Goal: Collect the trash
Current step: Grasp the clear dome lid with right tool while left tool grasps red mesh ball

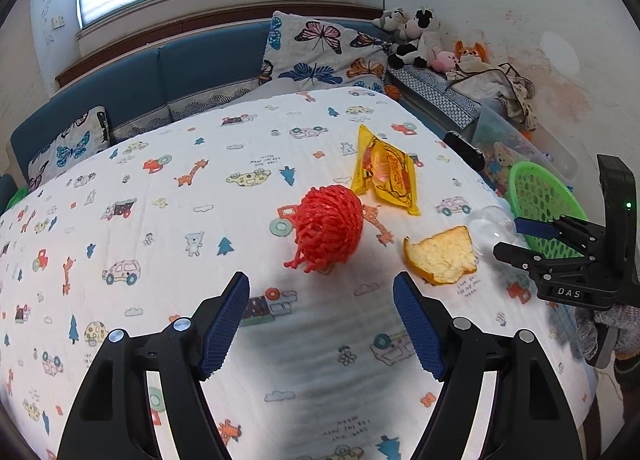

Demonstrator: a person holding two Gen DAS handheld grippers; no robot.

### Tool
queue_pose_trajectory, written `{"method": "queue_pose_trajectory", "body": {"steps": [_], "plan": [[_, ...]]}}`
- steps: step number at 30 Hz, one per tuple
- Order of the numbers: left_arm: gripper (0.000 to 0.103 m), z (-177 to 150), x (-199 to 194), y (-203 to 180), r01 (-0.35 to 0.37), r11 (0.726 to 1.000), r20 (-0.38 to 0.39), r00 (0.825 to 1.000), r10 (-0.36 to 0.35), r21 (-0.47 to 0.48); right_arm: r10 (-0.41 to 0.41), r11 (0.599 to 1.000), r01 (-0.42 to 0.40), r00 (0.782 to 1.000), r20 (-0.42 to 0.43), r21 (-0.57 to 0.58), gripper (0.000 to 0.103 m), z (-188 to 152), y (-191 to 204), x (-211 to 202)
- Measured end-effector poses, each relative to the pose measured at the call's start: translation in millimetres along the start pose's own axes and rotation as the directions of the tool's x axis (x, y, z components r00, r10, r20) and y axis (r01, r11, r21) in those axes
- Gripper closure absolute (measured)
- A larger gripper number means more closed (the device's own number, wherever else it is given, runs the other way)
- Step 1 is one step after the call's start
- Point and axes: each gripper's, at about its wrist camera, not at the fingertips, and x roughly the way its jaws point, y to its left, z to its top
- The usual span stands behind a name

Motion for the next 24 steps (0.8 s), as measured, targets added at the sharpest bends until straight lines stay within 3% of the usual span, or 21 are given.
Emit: {"method": "queue_pose_trajectory", "body": {"steps": [24], "plan": [[0.028,42,63,-2,-0.007,1.000,-0.062,0.998,0.008,0.027,-0.031,1.000,0.030,0.999,-0.042,-0.009,0.043,10,-5,28]]}}
